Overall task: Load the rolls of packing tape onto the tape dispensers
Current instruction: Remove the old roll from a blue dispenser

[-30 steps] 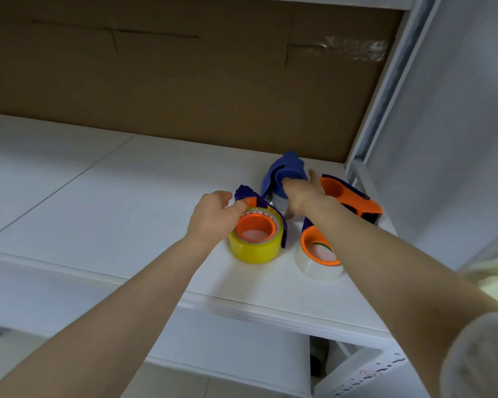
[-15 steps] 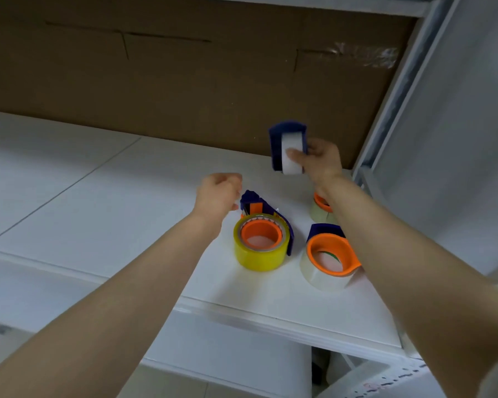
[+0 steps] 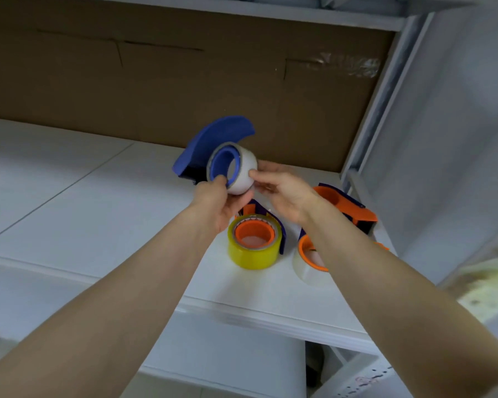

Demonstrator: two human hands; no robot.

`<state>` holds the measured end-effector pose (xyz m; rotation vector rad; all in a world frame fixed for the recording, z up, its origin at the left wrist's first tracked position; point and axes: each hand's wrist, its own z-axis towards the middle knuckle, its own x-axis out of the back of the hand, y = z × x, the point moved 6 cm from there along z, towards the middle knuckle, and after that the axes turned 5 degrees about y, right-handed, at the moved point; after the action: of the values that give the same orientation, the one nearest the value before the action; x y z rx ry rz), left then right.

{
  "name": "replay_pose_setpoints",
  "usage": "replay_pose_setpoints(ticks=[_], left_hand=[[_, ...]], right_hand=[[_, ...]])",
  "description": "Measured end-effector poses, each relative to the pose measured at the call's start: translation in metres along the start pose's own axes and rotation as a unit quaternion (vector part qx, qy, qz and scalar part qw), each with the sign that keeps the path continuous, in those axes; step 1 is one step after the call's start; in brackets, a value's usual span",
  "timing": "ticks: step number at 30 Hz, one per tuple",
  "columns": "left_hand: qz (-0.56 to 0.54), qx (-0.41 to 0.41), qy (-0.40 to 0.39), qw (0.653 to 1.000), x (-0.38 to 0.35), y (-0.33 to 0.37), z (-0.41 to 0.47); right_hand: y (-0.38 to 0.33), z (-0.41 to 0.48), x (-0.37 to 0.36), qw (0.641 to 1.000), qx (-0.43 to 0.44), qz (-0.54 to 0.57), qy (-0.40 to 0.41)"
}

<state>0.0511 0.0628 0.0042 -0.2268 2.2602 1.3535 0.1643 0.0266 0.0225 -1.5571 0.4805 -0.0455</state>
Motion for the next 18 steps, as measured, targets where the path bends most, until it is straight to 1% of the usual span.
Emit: replay_pose_setpoints(ticks=[1, 2, 3, 4, 5, 6, 7, 9, 10, 12, 13, 16, 18], left_hand=[[0.001, -0.014, 0.021, 1.0, 0.007, 0.005, 0.0], [0.013, -0.03, 0.039, 0.999, 0.013, 0.01, 0.001], [0.033, -0.049, 0.051, 0.997, 0.019, 0.016, 0.003], [0.056, -0.064, 0.056, 0.995, 0.024, 0.02, 0.005], [0.077, -0.076, 0.057, 0.993, 0.027, 0.023, 0.006], [0.093, -0.083, 0.055, 0.991, 0.028, 0.024, 0.006], [0.106, -0.087, 0.052, 0.989, 0.029, 0.024, 0.006], [0.124, -0.09, 0.046, 0.987, 0.028, 0.021, 0.005], [0.133, -0.09, 0.043, 0.986, 0.028, 0.02, 0.004], [0.149, -0.092, 0.043, 0.984, 0.029, 0.017, 0.004], [0.158, -0.091, 0.047, 0.982, 0.031, 0.017, 0.005], [0.193, -0.083, 0.062, 0.976, 0.037, 0.013, 0.009], [0.219, -0.076, 0.062, 0.971, 0.04, 0.009, 0.011]], right_hand=[[-0.002, 0.0, 0.006, 0.995, -0.002, -0.095, 0.03], [-0.003, 0.0, 0.014, 0.975, -0.014, -0.213, 0.064], [-0.004, -0.001, 0.02, 0.926, -0.032, -0.367, 0.084], [-0.002, -0.002, 0.023, 0.842, -0.049, -0.532, 0.079], [0.003, -0.002, 0.024, 0.753, -0.059, -0.654, 0.053], [0.01, -0.004, 0.023, 0.688, -0.068, -0.723, 0.02], [0.017, -0.006, 0.019, 0.654, -0.076, -0.753, -0.006], [0.029, -0.005, 0.015, 0.64, -0.088, -0.763, -0.026], [0.033, -0.002, 0.015, 0.647, -0.092, -0.757, -0.021], [0.031, 0.008, 0.02, 0.672, -0.076, -0.737, 0.003], [0.028, 0.015, 0.024, 0.673, -0.059, -0.737, 0.022], [0.012, 0.034, 0.044, 0.651, -0.028, -0.752, 0.094], [0.007, 0.046, 0.057, 0.641, -0.025, -0.758, 0.12]])
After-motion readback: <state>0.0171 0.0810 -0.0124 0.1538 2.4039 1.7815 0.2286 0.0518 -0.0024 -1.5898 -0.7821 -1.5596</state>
